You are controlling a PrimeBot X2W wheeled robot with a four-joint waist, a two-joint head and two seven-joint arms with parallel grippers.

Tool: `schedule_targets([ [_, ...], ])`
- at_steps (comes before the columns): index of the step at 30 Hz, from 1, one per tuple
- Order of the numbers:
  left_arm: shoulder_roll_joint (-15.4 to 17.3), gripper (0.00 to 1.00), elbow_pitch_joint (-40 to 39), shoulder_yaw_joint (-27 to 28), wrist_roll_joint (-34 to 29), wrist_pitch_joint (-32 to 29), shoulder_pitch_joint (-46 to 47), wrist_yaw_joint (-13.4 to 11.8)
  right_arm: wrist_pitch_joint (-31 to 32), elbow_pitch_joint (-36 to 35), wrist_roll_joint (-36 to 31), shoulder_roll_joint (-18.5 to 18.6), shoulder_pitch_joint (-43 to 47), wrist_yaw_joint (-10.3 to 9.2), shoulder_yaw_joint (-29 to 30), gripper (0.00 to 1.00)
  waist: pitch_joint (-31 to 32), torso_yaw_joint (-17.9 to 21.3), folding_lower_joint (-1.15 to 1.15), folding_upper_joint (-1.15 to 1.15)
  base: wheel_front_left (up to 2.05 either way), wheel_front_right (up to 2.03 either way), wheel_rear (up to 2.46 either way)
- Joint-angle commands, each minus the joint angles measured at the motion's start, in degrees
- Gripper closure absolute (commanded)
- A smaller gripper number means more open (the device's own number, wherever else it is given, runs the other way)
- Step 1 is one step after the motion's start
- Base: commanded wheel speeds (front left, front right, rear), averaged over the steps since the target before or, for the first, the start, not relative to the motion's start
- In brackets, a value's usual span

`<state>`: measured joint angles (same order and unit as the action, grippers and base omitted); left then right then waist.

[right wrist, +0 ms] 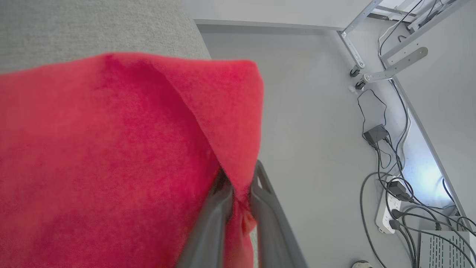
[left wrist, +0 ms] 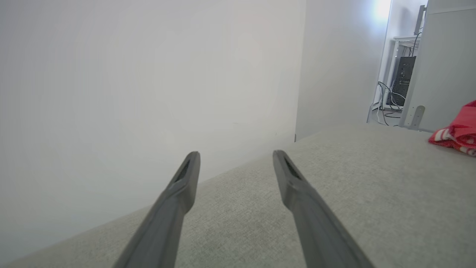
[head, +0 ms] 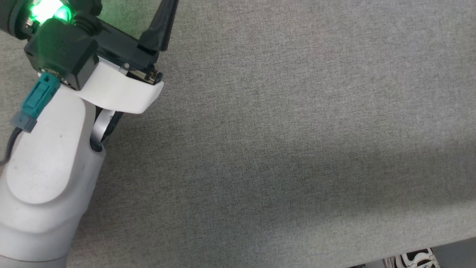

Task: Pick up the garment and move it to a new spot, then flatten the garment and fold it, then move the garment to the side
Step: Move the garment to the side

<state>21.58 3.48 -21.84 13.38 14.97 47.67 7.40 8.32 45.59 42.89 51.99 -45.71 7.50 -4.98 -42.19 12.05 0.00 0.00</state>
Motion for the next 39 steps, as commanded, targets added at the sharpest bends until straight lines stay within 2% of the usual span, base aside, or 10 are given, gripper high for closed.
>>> schedule_targets([
  [1, 0.3, 0.00, 0.2, -0.2, 0.3, 0.3, 1.1, 0.1, -1.1, 1.5, -0.8, -0.8, -1.8, -0.04, -0.5, 1.00, -0.5, 0.2, 0.00, 0.00, 0.00, 0.00, 0.00],
  [5, 1.1, 0.00, 0.3, -0.6, 0.6, 0.3, 2.5, 0.1, -4.4, 7.6, -3.5, -2.4, -6.6, -0.03, -2.5, 1.00, -0.9, 0.2, 0.00, 0.00, 0.00, 0.00, 0.00],
  [12, 0.9, 0.00, 1.2, -0.1, 0.7, 0.3, 1.1, 0.1, -8.1, 13.9, -6.3, -4.9, -10.7, -0.03, -5.3, 1.00, 0.4, -0.2, 0.00, 0.00, 0.00, 0.00, 0.00],
  [14, 0.6, 0.00, 1.5, 0.4, 0.8, 0.3, 0.0, 0.1, -8.9, 15.4, -6.5, -5.5, -11.1, -0.03, -5.9, 0.70, 1.4, -0.4, 0.00, 0.00, 0.00, 0.00, 0.00],
  [16, 0.2, 0.00, 2.1, 1.7, 0.9, 0.3, -1.3, 0.1, -9.4, 16.6, -6.6, -5.9, -10.8, -0.03, -6.8, 0.00, 2.8, -0.6, 0.00, 0.00, 0.00, 0.00, 0.00],
  [25, -2.2, 0.00, 3.4, 6.5, 1.6, 0.3, -12.3, 0.1, -12.2, 15.6, -3.2, -7.1, -5.3, -0.03, -10.5, 0.00, 12.2, -2.2, 0.00, 0.00, 0.00, 0.00, 0.00],
  [34, -6.9, 0.00, 5.5, 11.7, 2.6, 0.3, -27.0, 0.1, -16.6, 6.7, -0.4, -10.8, 3.6, -0.03, -17.6, 0.00, 24.2, -5.0, 0.00, 0.00, 0.00, 0.00, 0.00],
  [39, -9.3, 0.00, 6.1, 13.6, 3.2, 0.3, -32.0, 0.1, -19.3, 3.1, 0.5, -12.4, 8.1, -0.03, -19.6, 0.00, 28.3, -7.2, 0.00, 0.00, 0.00, 0.00, 0.00],
])
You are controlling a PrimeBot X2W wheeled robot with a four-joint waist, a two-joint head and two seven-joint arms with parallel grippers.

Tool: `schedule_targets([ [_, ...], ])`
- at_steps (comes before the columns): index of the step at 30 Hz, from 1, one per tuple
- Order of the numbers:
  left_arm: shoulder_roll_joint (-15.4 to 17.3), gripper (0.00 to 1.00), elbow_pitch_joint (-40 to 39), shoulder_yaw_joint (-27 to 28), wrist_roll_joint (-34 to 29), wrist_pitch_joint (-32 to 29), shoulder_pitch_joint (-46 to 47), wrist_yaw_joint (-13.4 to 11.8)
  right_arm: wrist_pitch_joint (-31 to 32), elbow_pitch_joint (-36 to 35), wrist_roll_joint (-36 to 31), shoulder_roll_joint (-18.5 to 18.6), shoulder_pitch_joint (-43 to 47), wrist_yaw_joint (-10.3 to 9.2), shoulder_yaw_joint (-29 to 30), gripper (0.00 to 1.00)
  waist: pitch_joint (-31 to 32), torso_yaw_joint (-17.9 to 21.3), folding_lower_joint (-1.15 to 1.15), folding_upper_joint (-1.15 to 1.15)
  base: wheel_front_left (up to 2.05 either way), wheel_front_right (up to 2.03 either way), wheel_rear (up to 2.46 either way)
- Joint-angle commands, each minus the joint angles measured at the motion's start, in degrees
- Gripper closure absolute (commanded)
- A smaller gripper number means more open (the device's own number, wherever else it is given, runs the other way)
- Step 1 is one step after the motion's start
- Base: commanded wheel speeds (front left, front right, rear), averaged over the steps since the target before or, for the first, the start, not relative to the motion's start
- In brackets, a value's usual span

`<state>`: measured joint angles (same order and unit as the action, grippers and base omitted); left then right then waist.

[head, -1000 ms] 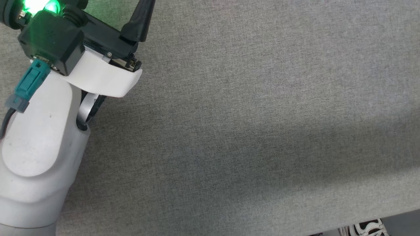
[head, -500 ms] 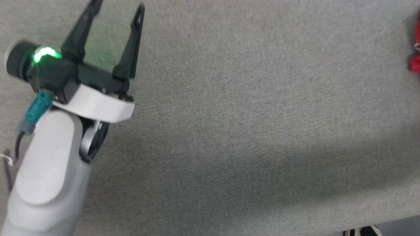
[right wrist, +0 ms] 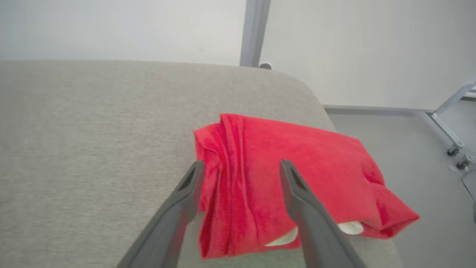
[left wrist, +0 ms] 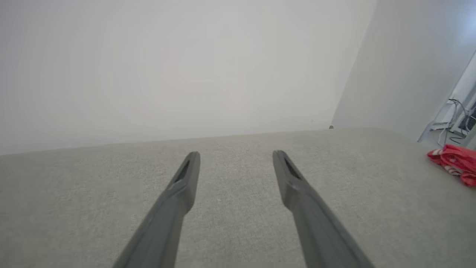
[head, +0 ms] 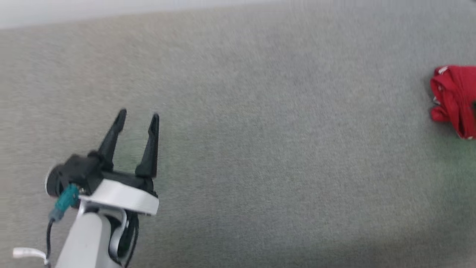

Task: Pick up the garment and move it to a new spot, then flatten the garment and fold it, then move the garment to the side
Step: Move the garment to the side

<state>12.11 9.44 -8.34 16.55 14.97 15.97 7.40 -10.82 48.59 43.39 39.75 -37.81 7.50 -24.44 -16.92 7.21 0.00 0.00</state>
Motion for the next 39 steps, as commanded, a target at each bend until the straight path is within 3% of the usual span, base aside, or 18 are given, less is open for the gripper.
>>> schedule_targets([
  [1, -0.3, 0.00, 0.3, 0.4, 0.1, 0.3, -1.4, 0.1, -0.8, -0.6, -0.1, -0.9, 1.0, -0.03, -0.4, 0.00, 4.0, -3.0, 0.00, 0.00, 0.00, 0.00, 0.00],
  [11, -1.0, 0.00, 3.8, 3.4, 1.8, 0.3, -12.2, 0.1, -4.4, -9.5, -4.6, -6.6, 10.8, -0.03, -1.3, 0.00, 12.0, -7.0, 0.00, 0.00, 0.00, 0.00, 0.00],
  [27, -3.8, 0.00, 0.8, 6.9, 2.2, 0.3, -21.4, 0.1, -4.4, -29.3, -14.1, -13.9, 31.1, -0.03, 17.9, 0.00, 18.9, -8.6, 0.00, 0.00, 0.00, 0.00, 0.00],
  [39, -3.3, 0.00, -4.3, 8.2, 1.0, 0.3, -26.5, 0.1, -1.2, -41.0, -17.2, -17.8, 41.3, -0.02, 25.8, 0.00, 20.2, -9.2, 0.00, 0.00, 0.00, 0.00, 0.00],
])
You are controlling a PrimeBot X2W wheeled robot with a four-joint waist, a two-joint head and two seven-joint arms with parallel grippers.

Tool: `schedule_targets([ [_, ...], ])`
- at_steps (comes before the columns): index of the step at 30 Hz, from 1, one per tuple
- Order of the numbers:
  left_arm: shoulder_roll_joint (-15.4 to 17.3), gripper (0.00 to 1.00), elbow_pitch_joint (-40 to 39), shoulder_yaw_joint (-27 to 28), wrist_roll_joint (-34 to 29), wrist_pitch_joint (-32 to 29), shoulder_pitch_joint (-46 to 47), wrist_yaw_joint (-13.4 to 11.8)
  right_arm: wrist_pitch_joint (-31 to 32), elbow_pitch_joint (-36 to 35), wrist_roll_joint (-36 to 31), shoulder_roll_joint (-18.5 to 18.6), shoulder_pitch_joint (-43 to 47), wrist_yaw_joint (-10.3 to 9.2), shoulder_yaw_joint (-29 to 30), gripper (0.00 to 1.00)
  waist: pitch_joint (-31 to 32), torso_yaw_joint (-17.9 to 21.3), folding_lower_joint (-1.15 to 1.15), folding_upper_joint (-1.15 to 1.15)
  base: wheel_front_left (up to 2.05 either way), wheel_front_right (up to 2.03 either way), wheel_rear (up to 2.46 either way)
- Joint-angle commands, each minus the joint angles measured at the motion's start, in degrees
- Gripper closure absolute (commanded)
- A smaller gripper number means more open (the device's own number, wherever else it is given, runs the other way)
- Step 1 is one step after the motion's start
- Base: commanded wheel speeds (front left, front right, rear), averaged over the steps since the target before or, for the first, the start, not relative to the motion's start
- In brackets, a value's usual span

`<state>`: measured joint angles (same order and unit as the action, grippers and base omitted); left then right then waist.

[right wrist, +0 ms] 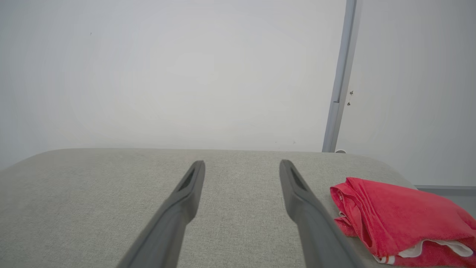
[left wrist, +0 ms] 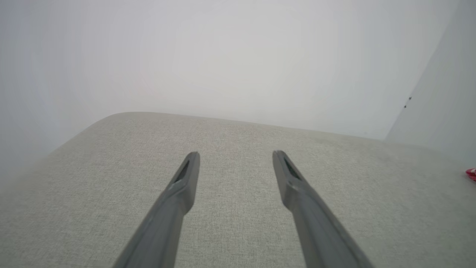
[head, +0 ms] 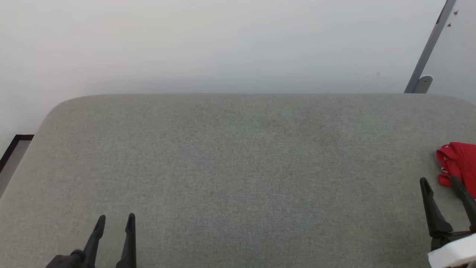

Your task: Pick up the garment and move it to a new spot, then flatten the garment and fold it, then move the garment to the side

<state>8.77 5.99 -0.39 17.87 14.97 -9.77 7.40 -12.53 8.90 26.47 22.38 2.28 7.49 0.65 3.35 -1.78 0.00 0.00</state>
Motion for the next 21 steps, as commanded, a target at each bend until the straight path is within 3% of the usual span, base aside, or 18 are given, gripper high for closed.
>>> schedule_targets([
  [1, 0.0, 0.00, -1.2, 0.4, -0.5, 0.3, -1.2, 0.1, 0.9, -2.2, -0.6, -0.7, 1.9, -0.01, 1.3, 0.00, -0.1, -0.3, 0.00, 0.00, 0.00, 0.00, 0.00],
  [21, -0.3, 0.00, -3.3, 1.4, -1.6, 0.3, -1.4, 0.1, 4.2, -9.1, -3.1, -3.9, 4.3, -0.01, 4.2, 0.00, -1.2, -0.2, 0.00, 0.00, 0.00, 0.00, 0.00],
])
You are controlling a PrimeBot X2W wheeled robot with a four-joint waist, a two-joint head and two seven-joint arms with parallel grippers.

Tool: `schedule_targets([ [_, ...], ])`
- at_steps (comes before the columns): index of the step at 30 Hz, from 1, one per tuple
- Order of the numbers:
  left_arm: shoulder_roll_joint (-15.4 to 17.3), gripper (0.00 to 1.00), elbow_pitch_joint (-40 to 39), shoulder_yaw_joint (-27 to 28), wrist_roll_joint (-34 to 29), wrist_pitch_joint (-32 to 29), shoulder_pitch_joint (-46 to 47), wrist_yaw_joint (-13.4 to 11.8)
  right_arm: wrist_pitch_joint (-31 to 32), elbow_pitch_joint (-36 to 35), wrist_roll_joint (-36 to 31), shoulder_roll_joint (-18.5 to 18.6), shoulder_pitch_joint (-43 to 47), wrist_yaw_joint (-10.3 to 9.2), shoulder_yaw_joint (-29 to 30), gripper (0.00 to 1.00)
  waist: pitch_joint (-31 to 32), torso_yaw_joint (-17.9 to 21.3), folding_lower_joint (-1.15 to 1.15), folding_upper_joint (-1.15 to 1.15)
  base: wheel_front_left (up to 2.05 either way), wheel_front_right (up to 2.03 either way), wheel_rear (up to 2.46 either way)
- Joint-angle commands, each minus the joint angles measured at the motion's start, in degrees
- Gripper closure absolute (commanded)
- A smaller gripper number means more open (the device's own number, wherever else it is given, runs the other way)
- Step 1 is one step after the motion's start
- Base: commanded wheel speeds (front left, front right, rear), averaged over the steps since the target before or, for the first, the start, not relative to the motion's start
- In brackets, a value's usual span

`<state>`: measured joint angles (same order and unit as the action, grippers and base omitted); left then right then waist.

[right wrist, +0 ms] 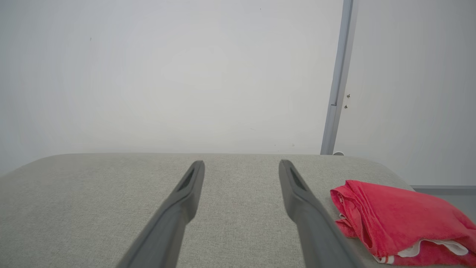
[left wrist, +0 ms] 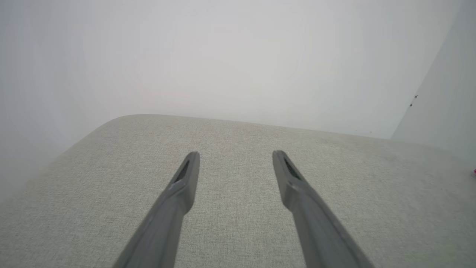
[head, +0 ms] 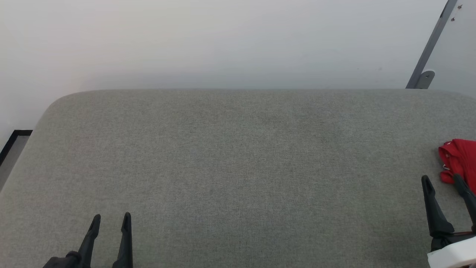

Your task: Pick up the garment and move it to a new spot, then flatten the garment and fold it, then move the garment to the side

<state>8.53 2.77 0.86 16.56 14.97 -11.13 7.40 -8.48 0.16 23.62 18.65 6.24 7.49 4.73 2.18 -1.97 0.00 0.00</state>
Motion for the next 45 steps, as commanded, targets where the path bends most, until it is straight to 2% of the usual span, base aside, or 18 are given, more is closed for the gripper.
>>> schedule_targets([
  [1, -0.1, 0.00, 0.0, 0.2, -0.2, 0.3, 0.0, 0.1, 0.1, -0.5, -0.3, -0.2, 0.4, -0.01, 0.1, 0.00, 0.0, 0.1, 0.00, 0.00, 0.00, 0.00, 0.00],
  [17, 0.0, 0.00, 0.5, 0.2, 0.4, 0.3, 0.3, 0.1, 0.1, -1.0, 0.5, -0.7, 0.7, -0.01, 0.0, 0.00, 0.0, 0.2, 0.00, 0.00, 0.00, 0.00, 0.00],
  [18, -0.1, 1.00, 0.6, 0.0, 0.4, 0.0, 0.1, 0.0, 0.1, -0.4, 0.2, -0.6, 0.3, 0.00, -0.1, 1.00, 0.0, 0.2, 0.00, 0.00, 0.00, 0.00, 0.00],
  [22, -0.9, 1.00, 2.4, -0.3, 1.2, -0.3, 0.0, 0.0, 0.3, 1.5, 0.8, -2.0, 0.6, 0.00, -0.8, 1.00, 0.0, 0.2, 0.00, 0.00, 0.00, 0.00, 0.00],
  [45, -1.6, 1.00, 5.0, 0.5, 22.9, -5.5, 5.1, 0.0, 4.4, 4.9, 19.9, -5.8, -3.3, 0.00, 0.0, 1.00, -0.4, 0.5, 0.00, 0.00, 0.00, 0.00, 0.00],
])
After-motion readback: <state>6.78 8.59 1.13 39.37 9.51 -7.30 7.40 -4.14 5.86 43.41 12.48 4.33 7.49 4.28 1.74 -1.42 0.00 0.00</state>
